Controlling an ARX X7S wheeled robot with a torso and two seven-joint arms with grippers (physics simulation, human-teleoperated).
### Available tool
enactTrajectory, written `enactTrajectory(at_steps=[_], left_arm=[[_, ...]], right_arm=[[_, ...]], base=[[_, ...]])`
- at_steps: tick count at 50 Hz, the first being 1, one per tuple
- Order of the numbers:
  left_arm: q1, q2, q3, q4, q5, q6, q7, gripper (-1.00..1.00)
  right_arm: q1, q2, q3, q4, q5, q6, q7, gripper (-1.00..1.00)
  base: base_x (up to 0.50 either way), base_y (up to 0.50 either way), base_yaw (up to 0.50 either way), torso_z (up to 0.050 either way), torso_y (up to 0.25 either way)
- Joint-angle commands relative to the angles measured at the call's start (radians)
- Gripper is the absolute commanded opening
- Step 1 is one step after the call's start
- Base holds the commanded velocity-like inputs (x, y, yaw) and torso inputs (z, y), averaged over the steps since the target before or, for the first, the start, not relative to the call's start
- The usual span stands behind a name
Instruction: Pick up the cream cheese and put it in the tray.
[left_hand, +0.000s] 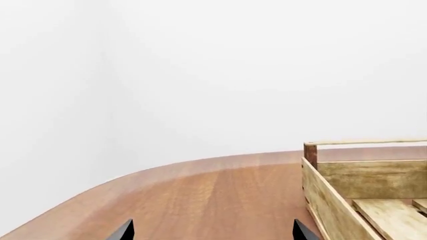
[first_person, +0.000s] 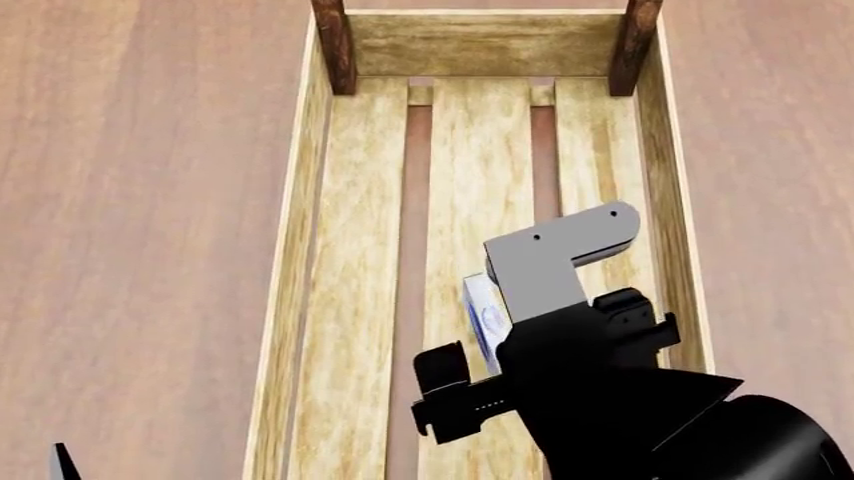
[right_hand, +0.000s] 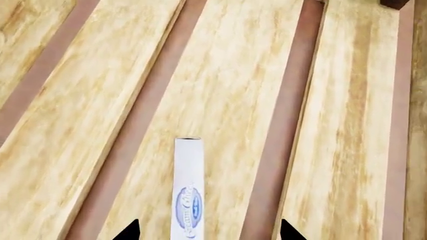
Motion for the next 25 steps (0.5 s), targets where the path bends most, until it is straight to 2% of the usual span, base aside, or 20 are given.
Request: enactTrajectory(at_steps=[1,5,6,10,25], left_arm=[[-0.005,0.000,0.002,-0.008,-0.004,0.003,-0.001,1.00],[-0.003,-0.002,0.002,-0.005,-0.004,0.004,-0.003,1.00],[-0.004,-0.001,0.002,-0.008,-0.004,0.003,-0.003,1.00],[-0.007,0.001,0.003,-0.012,-0.002,0.000,-0.003,1.00],[-0.001,-0.008,-0.008,-0.001,-0.012,-0.003,-0.014,1.00]], right_arm=[[-0.047,0.044,0.050,-0.151,0.067,0.039,0.075,1.00],[-0.072,0.067,0.081,-0.224,0.105,0.050,0.107,1.00],[-0.107,0.099,0.122,-0.323,0.157,0.069,0.156,1.00],[-0.145,0.135,0.165,-0.431,0.210,0.090,0.223,1.00],[-0.268,0.277,0.349,-0.683,0.410,0.070,0.383,1.00]], base=[[0.00,0.00,0.00,0.000,0.000],[0.00,0.00,0.00,0.000,0.000],[0.00,0.00,0.00,0.000,0.000],[0.00,0.00,0.00,0.000,0.000],[0.00,0.00,0.00,0.000,0.000]])
